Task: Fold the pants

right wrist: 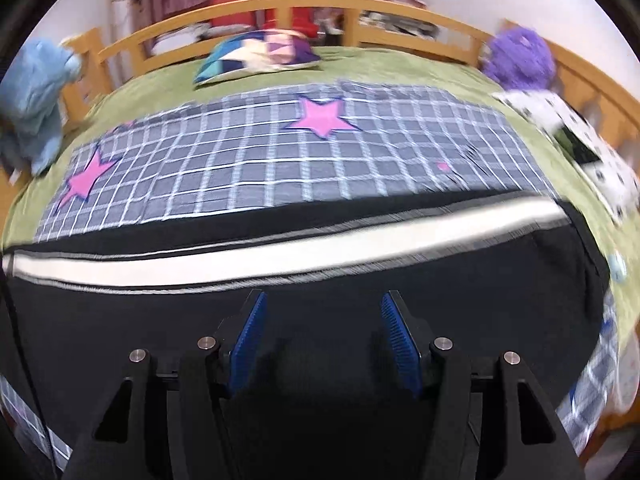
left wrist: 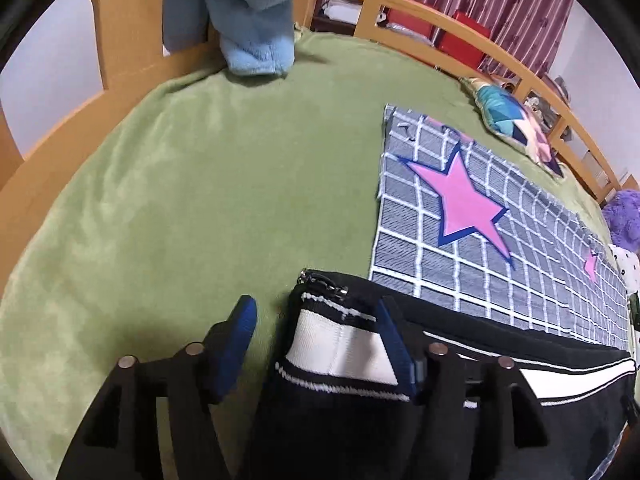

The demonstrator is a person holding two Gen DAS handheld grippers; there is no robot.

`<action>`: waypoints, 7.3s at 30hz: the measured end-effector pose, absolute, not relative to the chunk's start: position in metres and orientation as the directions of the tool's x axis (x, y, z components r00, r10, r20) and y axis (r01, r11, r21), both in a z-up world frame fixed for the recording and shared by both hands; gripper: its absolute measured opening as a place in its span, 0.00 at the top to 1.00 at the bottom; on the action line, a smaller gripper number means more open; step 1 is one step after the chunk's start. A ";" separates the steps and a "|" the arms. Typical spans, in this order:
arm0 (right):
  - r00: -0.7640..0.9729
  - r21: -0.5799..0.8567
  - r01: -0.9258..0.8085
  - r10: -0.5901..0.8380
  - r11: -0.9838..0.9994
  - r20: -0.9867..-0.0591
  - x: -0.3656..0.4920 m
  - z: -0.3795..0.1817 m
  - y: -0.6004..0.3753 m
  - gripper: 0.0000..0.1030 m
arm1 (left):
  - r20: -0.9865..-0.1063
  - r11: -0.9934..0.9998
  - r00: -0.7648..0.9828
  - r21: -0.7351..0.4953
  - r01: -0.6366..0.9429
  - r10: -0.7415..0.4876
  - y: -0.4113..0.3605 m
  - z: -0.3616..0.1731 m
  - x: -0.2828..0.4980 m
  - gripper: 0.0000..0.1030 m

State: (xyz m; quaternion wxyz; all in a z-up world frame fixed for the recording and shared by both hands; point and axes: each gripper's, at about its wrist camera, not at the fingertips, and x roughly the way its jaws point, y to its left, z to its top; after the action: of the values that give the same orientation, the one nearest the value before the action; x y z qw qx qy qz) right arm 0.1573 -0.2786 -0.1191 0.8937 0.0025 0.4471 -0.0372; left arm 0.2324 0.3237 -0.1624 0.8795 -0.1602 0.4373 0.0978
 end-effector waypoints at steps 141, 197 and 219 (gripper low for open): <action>0.681 0.130 0.035 0.072 0.991 -0.729 0.042 -0.113 -0.344 0.57 | -0.667 0.941 0.722 -0.094 -0.326 0.183 0.222 -0.069 0.105 0.80; 0.611 0.350 -0.014 0.285 0.937 -0.739 0.058 -0.143 -0.301 0.76 | -0.767 0.948 0.557 -0.274 0.164 -0.318 0.074 -0.107 0.071 0.27; 0.639 -0.067 -0.504 0.319 0.861 -0.700 0.049 -0.120 -0.173 0.35 | -0.781 0.951 0.558 -0.306 0.049 -0.280 0.104 -0.124 0.067 0.27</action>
State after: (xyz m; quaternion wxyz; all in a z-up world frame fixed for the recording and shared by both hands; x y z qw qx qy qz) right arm 0.0489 -0.1734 -0.1197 0.8961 -0.1291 0.3573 0.2296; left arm 0.0667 0.1043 -0.1242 0.8737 -0.1254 0.4605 -0.0939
